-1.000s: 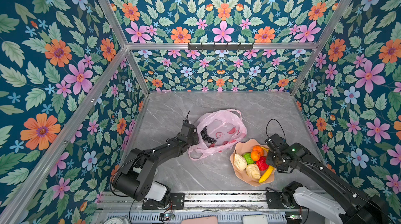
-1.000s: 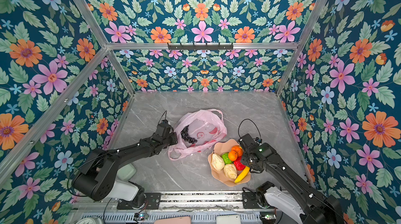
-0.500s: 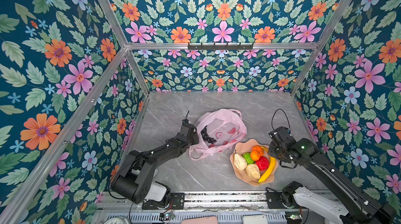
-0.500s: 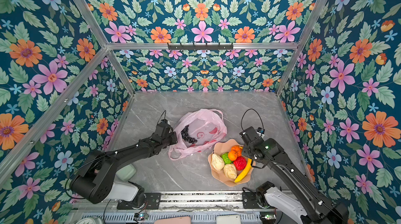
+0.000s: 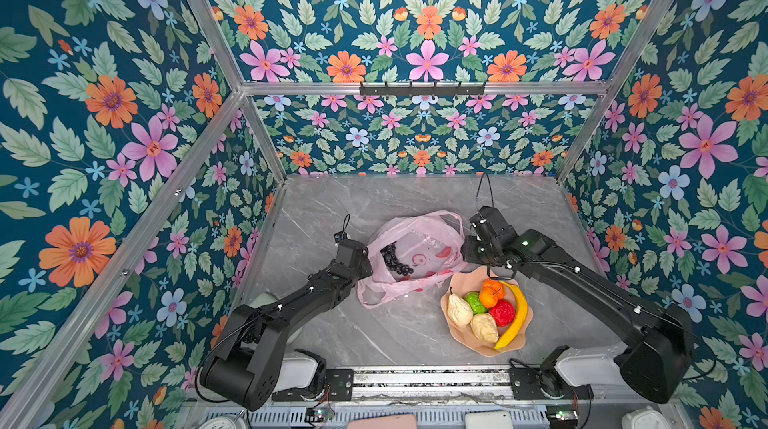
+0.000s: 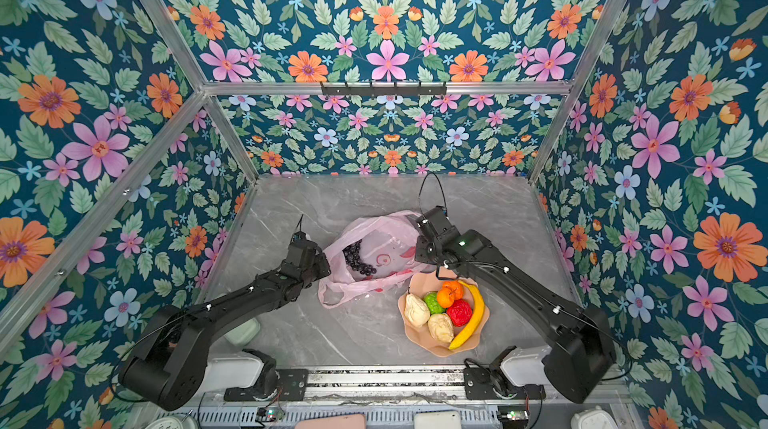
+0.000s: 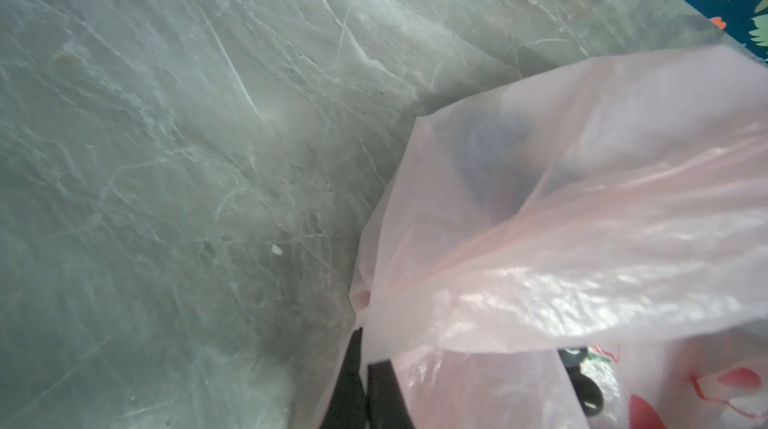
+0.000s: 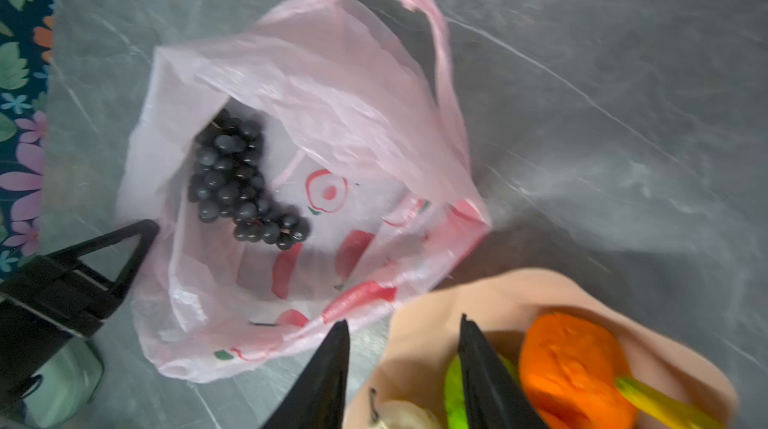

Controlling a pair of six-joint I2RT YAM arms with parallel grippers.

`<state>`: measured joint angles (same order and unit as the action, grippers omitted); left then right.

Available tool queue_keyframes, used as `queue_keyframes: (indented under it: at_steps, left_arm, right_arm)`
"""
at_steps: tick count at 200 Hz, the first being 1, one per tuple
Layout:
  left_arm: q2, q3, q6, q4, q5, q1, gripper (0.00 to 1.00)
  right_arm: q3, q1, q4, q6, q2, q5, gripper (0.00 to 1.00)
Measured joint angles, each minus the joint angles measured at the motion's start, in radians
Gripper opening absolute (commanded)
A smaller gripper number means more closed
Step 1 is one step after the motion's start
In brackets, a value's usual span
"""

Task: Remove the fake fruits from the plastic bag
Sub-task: 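Move the open right gripper over the bag and down into it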

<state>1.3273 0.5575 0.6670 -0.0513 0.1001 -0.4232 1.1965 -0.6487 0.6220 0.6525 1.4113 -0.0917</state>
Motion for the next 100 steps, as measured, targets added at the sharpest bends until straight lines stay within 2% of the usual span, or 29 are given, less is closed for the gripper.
queue_keyframes:
  at_steps: [62,100]
  left_arm:
    - [-0.034,0.004,0.011,0.051,-0.010,0.028,0.00]
    - [-0.101,-0.018,0.019,0.103,0.019,0.043,0.00]
  right_arm:
    - [0.245,-0.057,-0.140,-0.072,0.393,0.140,0.46]
    - [0.330,-0.077,-0.177,-0.106,0.546,0.204,0.48]
